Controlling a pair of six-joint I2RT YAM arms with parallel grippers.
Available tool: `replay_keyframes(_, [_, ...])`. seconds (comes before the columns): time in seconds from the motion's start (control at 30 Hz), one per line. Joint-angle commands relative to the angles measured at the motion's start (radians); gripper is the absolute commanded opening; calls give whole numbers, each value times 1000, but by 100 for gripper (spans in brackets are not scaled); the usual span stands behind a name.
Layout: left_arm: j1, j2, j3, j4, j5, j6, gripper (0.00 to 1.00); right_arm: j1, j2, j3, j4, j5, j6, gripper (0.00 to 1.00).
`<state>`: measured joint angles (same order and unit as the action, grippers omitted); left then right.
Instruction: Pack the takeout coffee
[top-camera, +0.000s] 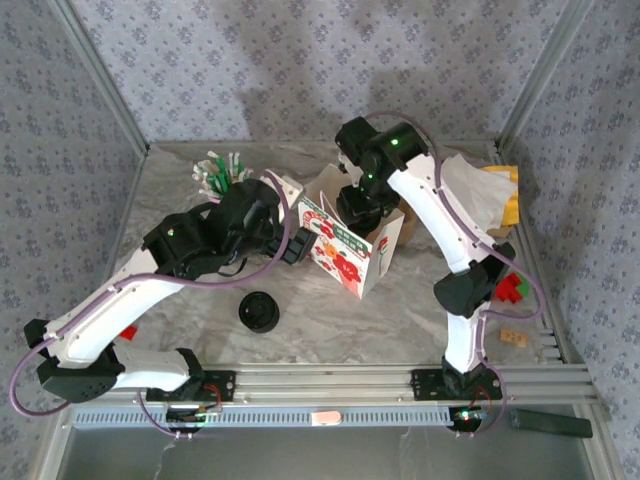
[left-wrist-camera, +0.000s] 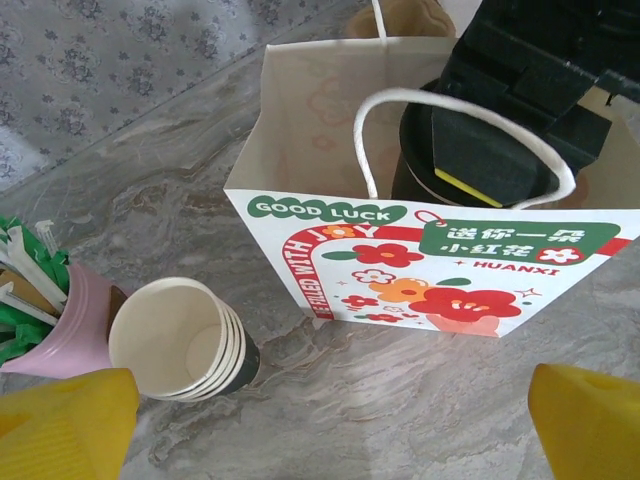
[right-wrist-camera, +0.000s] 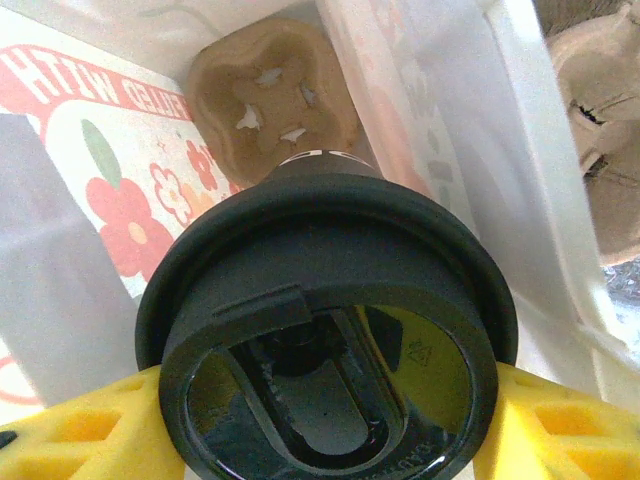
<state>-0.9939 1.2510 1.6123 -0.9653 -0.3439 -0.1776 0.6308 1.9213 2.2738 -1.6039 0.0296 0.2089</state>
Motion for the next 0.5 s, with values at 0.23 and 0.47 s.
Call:
replay_keyframes(0.23, [15, -23, -12, 26, 17, -13, 100, -9, 29, -49, -191, 0, -2, 55])
replay_keyframes(0.47, [18, -23, -14, 28, 24, -11, 100, -14, 31, -72, -192, 1, 5, 55])
